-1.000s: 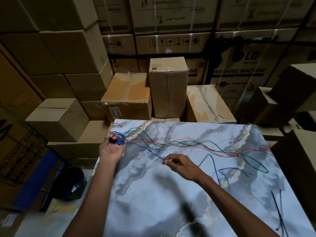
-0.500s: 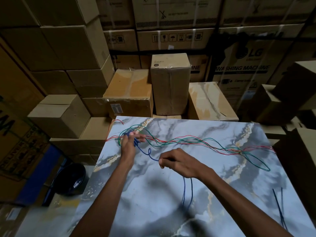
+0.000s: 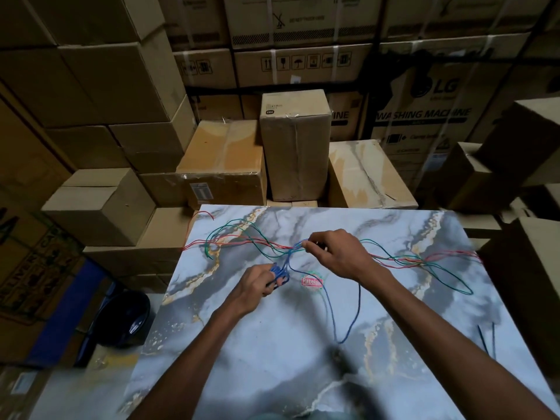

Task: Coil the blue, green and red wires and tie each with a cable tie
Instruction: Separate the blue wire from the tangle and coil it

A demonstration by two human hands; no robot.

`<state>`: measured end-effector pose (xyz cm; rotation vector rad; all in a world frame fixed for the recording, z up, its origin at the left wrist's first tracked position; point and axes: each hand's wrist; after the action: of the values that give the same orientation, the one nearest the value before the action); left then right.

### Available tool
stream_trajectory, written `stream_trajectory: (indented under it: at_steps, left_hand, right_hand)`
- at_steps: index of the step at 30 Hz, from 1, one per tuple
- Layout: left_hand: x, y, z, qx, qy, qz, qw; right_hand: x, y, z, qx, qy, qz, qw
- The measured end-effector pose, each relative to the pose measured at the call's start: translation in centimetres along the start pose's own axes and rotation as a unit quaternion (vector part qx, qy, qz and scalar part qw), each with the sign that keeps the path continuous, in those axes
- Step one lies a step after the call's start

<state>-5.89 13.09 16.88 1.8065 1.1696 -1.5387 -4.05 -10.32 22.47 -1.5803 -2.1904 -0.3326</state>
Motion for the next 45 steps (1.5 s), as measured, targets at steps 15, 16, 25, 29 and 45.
stream_trajectory:
  at_steps: [15, 16, 25, 29, 45]
  left_hand:
    - [-0.5, 0.7, 0.0, 0.017, 0.083, -0.051, 0.995]
    - [-0.3, 0.8, -0.1, 0.018, 0.086, -0.047, 0.995]
    - [-1.0, 1.2, -0.3, 0.069, 0.025, -0.056, 0.996]
    - [-1.0, 1.1, -0.3, 0.094, -0.088, -0.065, 0.99]
    - [1.2, 1.4, 0.3, 0.17, -0.082, -0.036, 0.981]
  right_hand:
    - [1.7, -1.5, 0.8, 0.151, 0.078, -0.084, 0.982]
    - [1.8, -1.6, 1.1, 0.139, 0.085, -0.081, 0.983]
    - [2.4, -2.1, 3.3, 0.014, 0.004, -0.166, 0.986]
    - [3.0, -1.7, 3.4, 0.018, 0.013, -0.204, 0.979]
    - [2.2, -0.7, 2.7, 0.039, -0.012, -0.171, 0.984]
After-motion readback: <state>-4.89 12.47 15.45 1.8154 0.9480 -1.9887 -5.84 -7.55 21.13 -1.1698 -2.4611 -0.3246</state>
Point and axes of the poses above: each hand's wrist, its own y-axis towards the middle knuckle, its own z-axis out of the palm, x = y × z, and after that the axes turned 9 degrees about x, right-handed
